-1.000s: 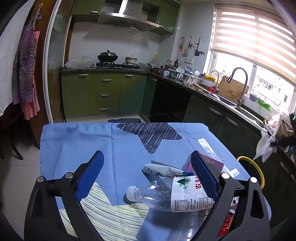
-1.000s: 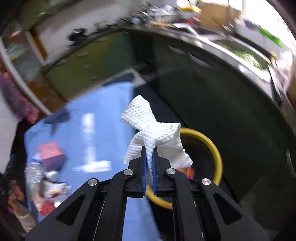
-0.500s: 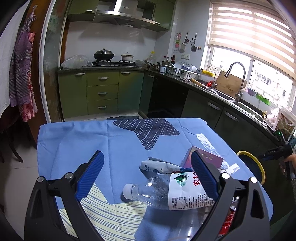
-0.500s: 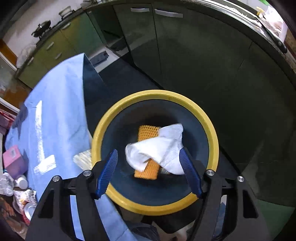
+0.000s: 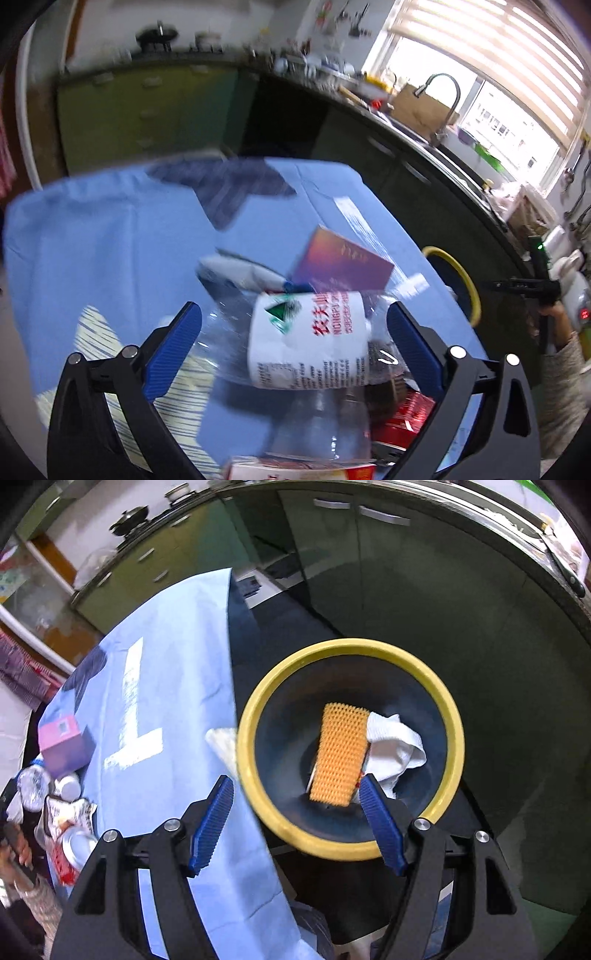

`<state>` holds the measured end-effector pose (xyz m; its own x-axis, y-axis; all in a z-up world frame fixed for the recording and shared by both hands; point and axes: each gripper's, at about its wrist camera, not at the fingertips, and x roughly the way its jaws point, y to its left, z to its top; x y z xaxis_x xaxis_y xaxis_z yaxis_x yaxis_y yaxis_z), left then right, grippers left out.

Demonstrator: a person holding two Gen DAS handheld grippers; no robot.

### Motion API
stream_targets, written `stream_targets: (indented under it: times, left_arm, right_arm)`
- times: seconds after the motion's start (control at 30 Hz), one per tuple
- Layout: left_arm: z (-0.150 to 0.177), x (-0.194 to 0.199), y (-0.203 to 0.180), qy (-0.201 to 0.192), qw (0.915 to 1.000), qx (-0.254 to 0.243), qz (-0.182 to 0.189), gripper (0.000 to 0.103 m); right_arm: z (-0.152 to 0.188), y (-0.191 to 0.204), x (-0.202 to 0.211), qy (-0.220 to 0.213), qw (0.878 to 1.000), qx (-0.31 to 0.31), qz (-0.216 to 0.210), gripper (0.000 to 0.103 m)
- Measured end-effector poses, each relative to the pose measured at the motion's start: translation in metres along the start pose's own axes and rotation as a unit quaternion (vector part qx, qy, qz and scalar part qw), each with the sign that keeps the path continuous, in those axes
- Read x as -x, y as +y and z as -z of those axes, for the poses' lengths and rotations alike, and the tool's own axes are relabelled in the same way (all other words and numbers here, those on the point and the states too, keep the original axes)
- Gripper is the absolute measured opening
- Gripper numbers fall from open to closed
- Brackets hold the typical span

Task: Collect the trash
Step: 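Grasp the clear plastic cup by its rim with the left tool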

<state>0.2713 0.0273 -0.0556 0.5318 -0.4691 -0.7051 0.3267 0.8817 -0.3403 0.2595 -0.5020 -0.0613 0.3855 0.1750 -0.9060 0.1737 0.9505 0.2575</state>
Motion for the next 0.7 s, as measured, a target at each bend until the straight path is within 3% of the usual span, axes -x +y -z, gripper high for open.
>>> stream_targets:
  times: [0.17,0.37,0.53,0.7]
  left_arm:
    - [0.003,0.008,-0.003,0.021,0.9993,0.013,0.029,0.096]
    - [0.014,0.024,-0.014,0.052,0.9986,0.012,0.003,0.096]
    - [0.033,0.029,-0.027,0.123,0.992,-0.027,-0.012,0.095]
    - [0.054,0.047,-0.028,0.147,0.9884,-0.001,0.036,0.095]
  right_arm:
    - [0.007,0.005,0.001,0.004,1.0,0.016,-0.005,0.07]
    - [0.003,0.015,-0.007,0.009,0.999,0.033,-0.019,0.071]
    - [0.006,0.026,-0.009,0.011,0.998,0.052,-0.029,0.071]
    - [0.013,0.03,-0.008,0.012,0.997,0.062,-0.033,0.071]
